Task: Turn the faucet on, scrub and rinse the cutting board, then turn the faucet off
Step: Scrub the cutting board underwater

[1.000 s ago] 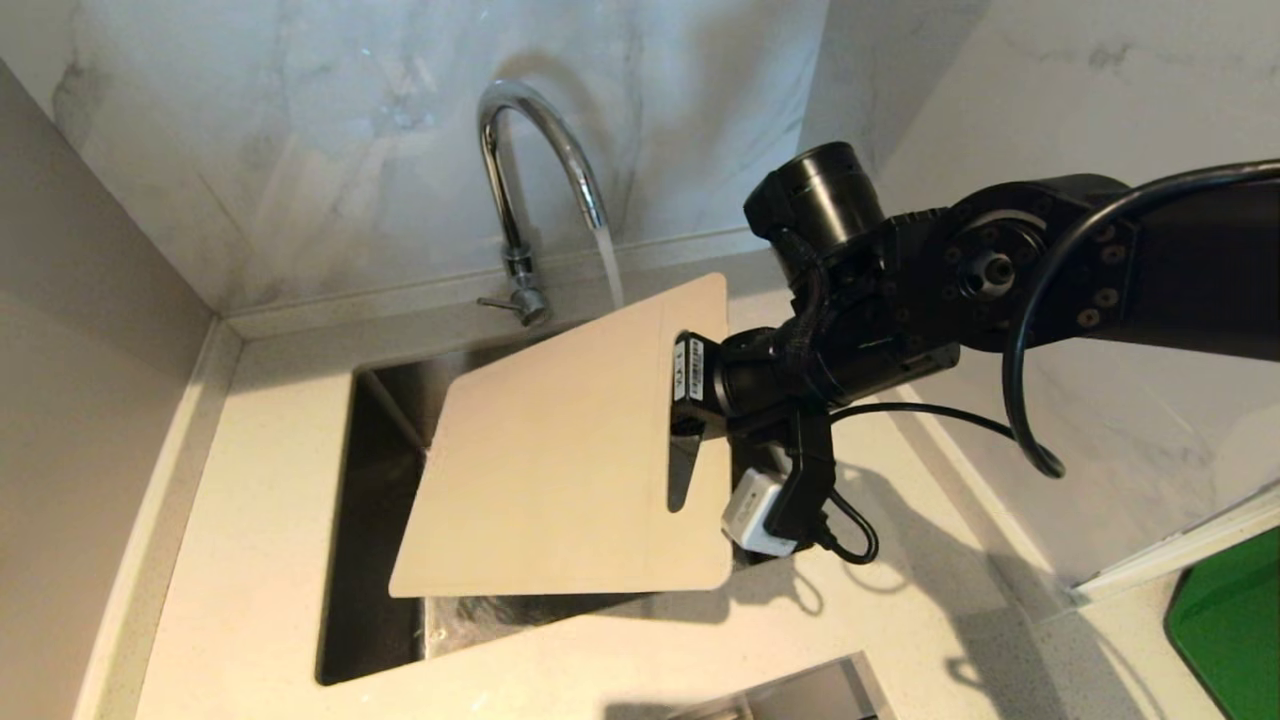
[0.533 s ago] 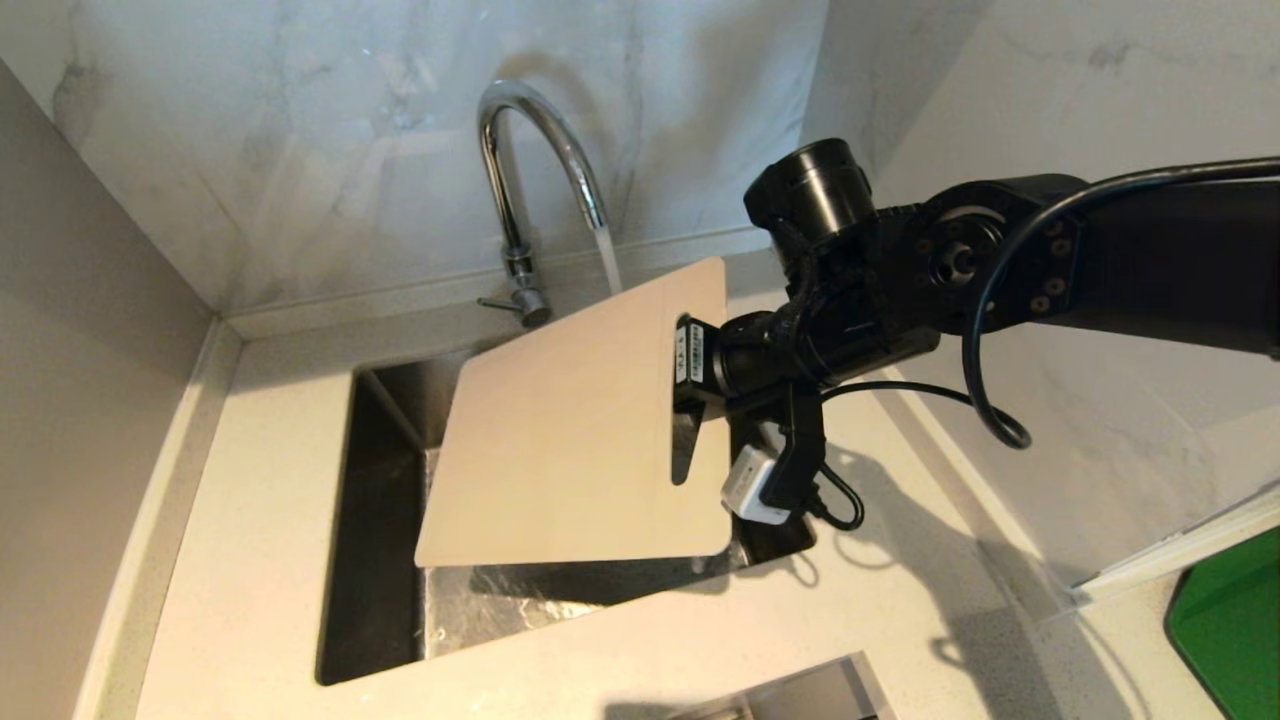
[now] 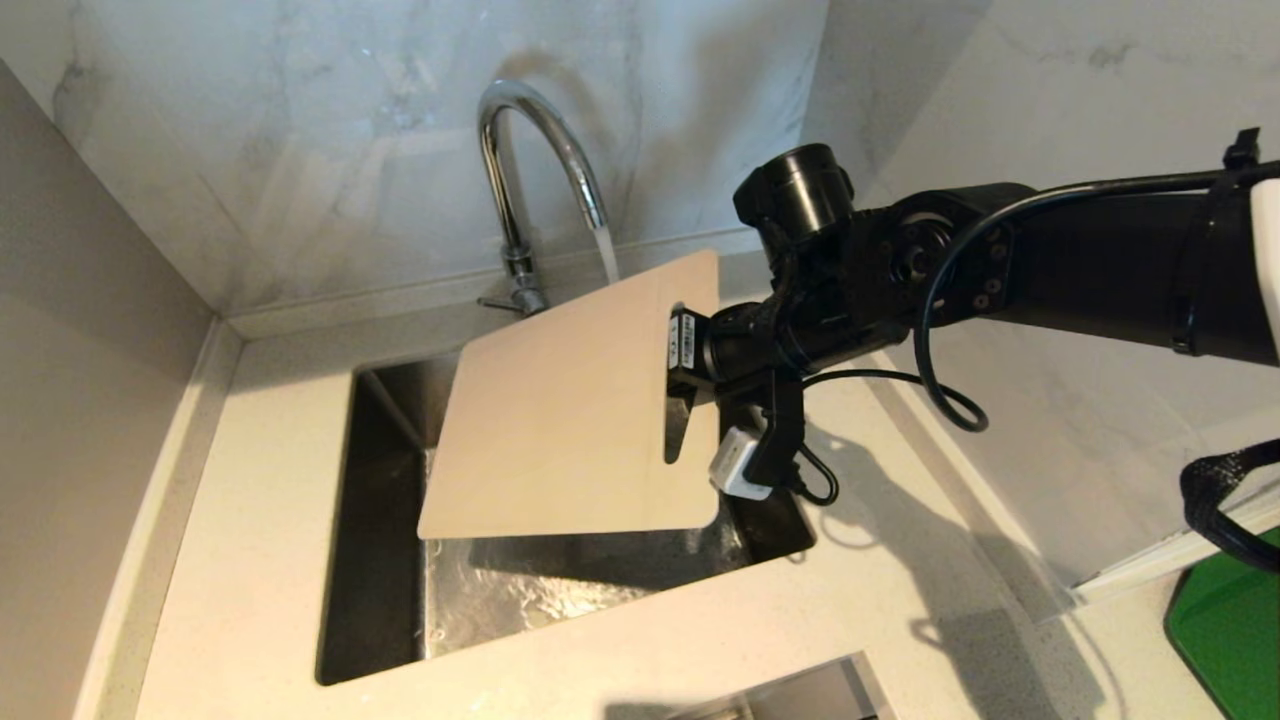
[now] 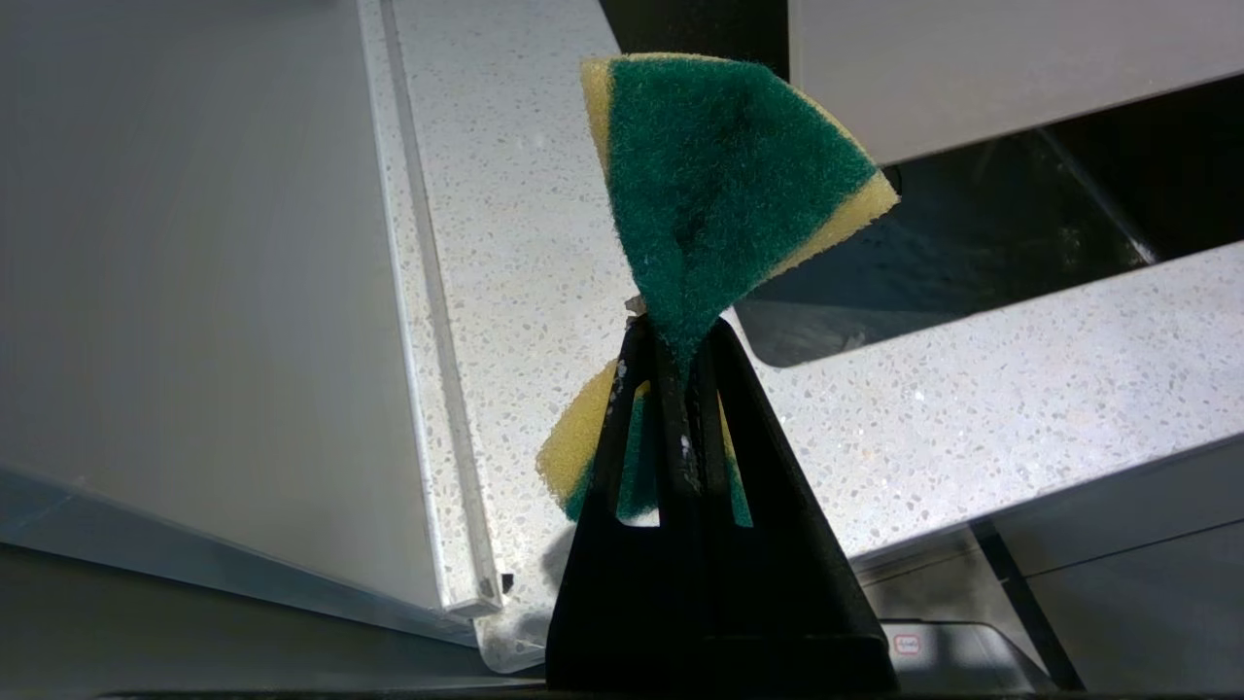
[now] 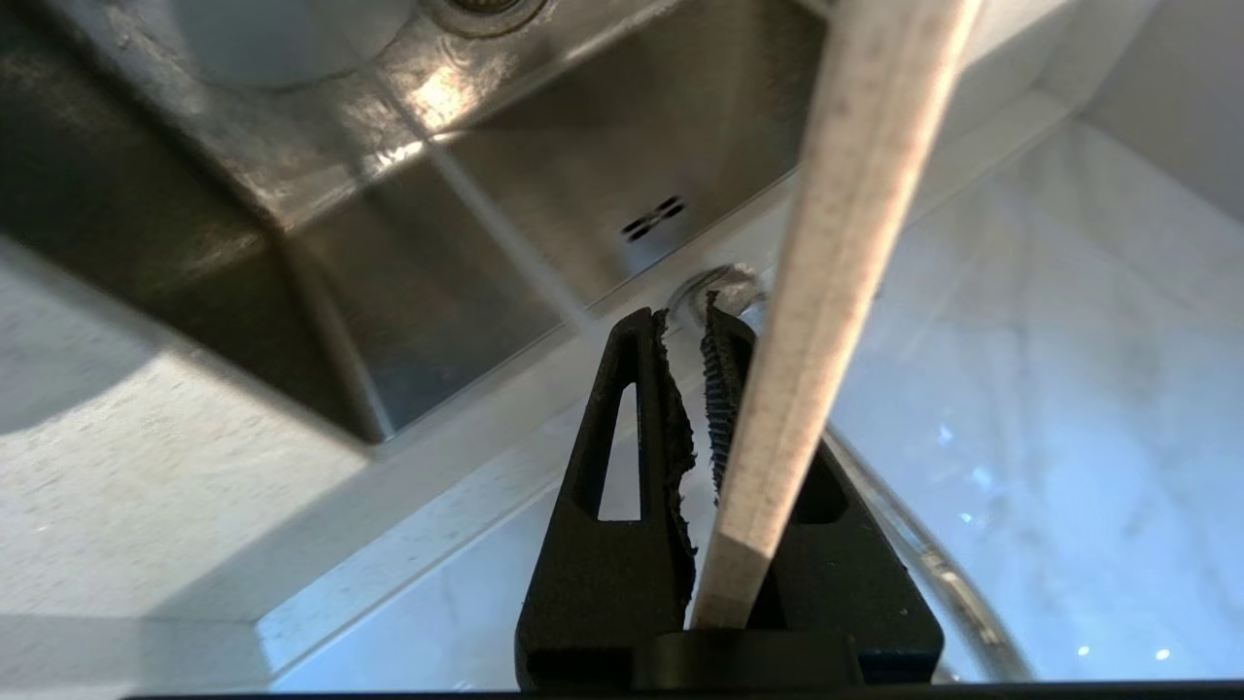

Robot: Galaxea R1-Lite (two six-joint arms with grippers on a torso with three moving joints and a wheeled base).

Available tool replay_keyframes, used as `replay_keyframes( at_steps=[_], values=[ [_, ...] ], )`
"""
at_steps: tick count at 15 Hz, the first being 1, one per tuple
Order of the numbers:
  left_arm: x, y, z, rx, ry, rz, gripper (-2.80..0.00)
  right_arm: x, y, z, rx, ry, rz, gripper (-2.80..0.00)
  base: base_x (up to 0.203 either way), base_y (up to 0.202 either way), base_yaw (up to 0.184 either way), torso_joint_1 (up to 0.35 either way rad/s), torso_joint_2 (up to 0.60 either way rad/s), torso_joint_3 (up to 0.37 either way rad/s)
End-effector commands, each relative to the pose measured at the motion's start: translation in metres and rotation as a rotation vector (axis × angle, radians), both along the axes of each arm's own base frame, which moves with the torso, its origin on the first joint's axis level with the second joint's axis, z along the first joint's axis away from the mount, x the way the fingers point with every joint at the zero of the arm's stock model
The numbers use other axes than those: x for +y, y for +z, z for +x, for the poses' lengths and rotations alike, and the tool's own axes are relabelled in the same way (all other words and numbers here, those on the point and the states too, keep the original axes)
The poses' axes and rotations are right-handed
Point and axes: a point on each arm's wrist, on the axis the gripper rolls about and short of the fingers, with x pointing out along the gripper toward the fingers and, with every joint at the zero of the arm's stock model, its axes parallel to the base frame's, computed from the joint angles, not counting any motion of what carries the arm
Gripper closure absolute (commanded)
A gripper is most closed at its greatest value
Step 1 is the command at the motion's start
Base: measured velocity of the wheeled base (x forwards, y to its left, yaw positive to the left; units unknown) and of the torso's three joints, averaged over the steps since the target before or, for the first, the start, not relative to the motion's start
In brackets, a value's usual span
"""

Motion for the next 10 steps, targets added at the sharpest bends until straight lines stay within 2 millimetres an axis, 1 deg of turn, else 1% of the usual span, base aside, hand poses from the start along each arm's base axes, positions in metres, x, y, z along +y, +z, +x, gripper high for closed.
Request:
replay_keyframes(
  at_steps=[1,4,6,10],
  values=[
    [0.000,0.000,0.000,-0.001,0.000,0.000,0.00,-0.007,-0.005,0.009,-0.010,0.002,-0.028,0.00,0.000,0.000,0.000,0.000,0.00,0.000],
    [0.000,0.000,0.000,-0.001,0.002,0.000,0.00,-0.012,-0.009,0.021,-0.015,-0.012,-0.026,0.00,0.000,0.000,0.000,0.000,0.00,0.000],
    [0.000,0.000,0.000,-0.001,0.000,0.000,0.00,-0.012,-0.012,0.029,-0.021,0.017,-0.018,0.00,0.000,0.000,0.000,0.000,0.00,0.000],
    [0.000,0.000,0.000,-0.001,0.001,0.001,0.00,-0.012,-0.018,0.035,-0.015,0.017,-0.019,0.00,0.000,0.000,0.000,0.000,0.00,0.000]
  ],
)
